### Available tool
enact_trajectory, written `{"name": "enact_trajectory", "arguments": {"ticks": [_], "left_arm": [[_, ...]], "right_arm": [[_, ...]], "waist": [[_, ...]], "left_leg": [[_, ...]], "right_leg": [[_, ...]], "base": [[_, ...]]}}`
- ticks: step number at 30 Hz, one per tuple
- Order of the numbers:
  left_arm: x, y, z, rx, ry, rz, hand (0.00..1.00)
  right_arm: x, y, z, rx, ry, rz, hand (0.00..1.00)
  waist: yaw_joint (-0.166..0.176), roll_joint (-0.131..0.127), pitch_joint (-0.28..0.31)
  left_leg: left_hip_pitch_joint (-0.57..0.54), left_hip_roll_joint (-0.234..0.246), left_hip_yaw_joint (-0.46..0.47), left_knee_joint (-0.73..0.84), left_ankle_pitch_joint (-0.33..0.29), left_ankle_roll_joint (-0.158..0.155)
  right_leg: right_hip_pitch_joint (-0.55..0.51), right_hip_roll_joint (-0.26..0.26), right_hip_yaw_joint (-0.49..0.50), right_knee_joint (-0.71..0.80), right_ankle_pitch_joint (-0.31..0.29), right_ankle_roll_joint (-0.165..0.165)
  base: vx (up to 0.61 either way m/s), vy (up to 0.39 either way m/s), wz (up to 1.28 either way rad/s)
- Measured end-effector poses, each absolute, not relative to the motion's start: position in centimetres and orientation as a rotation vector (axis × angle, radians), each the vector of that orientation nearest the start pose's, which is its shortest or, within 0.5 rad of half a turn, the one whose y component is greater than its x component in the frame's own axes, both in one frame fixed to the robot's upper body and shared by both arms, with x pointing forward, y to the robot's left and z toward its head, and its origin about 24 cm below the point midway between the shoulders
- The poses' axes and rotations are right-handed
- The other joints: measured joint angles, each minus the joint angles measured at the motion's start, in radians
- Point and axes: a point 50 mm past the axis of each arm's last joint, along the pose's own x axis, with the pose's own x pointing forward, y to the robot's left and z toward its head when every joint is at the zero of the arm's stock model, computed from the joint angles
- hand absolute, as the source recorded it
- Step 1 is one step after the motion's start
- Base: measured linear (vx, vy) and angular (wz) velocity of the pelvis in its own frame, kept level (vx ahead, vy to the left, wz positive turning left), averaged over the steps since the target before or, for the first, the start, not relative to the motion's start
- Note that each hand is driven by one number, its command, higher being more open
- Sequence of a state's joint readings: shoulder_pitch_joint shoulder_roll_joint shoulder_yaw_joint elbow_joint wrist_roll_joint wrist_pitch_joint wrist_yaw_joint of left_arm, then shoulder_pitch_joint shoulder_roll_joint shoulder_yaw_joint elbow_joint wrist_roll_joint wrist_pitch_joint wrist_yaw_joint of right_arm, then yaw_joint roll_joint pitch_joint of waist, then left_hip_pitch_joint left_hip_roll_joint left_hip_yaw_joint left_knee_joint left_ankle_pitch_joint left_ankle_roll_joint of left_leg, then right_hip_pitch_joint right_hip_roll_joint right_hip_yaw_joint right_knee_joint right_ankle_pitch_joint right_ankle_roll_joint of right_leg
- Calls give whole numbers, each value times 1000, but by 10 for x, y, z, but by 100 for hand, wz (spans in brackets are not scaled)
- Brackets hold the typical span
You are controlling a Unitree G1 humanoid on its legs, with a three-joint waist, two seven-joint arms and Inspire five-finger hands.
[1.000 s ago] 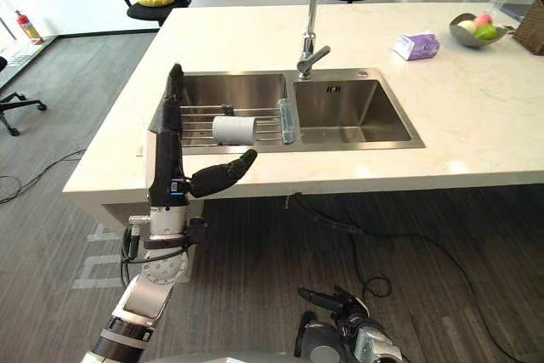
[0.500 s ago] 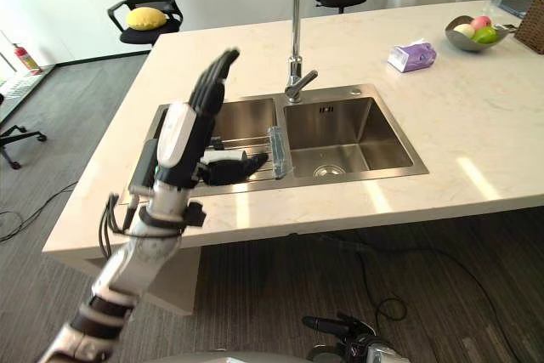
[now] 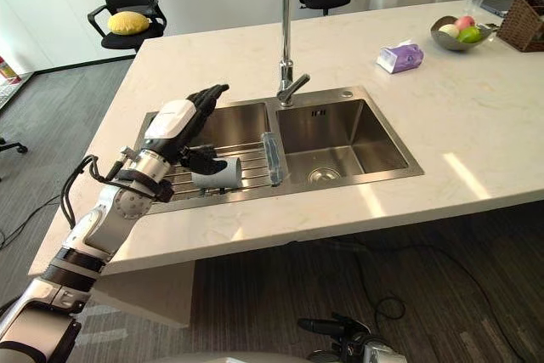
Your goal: Walk over to the sink, pick up the cup, carry it to the dishwasher, place the cup inside the dishwasher, then close the dishwasher door
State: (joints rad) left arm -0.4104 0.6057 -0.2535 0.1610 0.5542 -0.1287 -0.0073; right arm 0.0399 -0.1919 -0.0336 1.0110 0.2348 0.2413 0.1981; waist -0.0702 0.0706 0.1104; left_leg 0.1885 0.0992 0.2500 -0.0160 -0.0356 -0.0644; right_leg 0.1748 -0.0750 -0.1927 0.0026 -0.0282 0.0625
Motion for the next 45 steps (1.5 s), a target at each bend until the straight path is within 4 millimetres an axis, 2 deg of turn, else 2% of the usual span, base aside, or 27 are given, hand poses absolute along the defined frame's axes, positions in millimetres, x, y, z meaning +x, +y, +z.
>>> {"name": "enact_trajectory", "arguments": {"ticks": [6,11,18,25,32,45], "left_arm": [[321,194,118,1259,-263,-235,100],[323,203,106,1276,-183,-241,100],[324,212,97,1283,-124,-243,100],[324,211,97,1284,-131,-251,100],[324,214,81,1334,-56,-290,100],[324,221,70,1354,19,-280,100]], "right_arm": [[90,-215,-159,218,1267,-92,100],[64,-219,-163,244,1324,-121,100],[64,-217,-163,260,1319,-119,100],[64,-217,-163,264,1325,-121,100],[63,-218,-163,274,1336,-127,100],[64,-217,-163,286,1349,-112,100]], "waist": [[-1,-25,-17],[-3,-27,-29],[-25,-29,-31],[-28,-29,-33],[-32,-28,-38],[-55,-25,-53]], "left_leg": [[5,-6,7,-12,13,6],[17,-13,18,-43,33,10],[25,-15,39,-58,40,12],[37,-15,52,-67,40,11],[40,-15,63,-67,40,11],[51,-14,88,-69,38,8]], "right_leg": [[3,-3,7,-23,20,6],[7,-3,16,-50,40,9],[6,0,33,-64,55,10],[12,2,46,-74,60,11],[11,3,58,-79,68,12],[13,6,79,-87,74,12]], "base": [[-62,0,-4],[-54,-5,-6],[-35,-7,-8],[-15,-14,-6],[-45,-17,-5],[-24,-12,-4]]}}
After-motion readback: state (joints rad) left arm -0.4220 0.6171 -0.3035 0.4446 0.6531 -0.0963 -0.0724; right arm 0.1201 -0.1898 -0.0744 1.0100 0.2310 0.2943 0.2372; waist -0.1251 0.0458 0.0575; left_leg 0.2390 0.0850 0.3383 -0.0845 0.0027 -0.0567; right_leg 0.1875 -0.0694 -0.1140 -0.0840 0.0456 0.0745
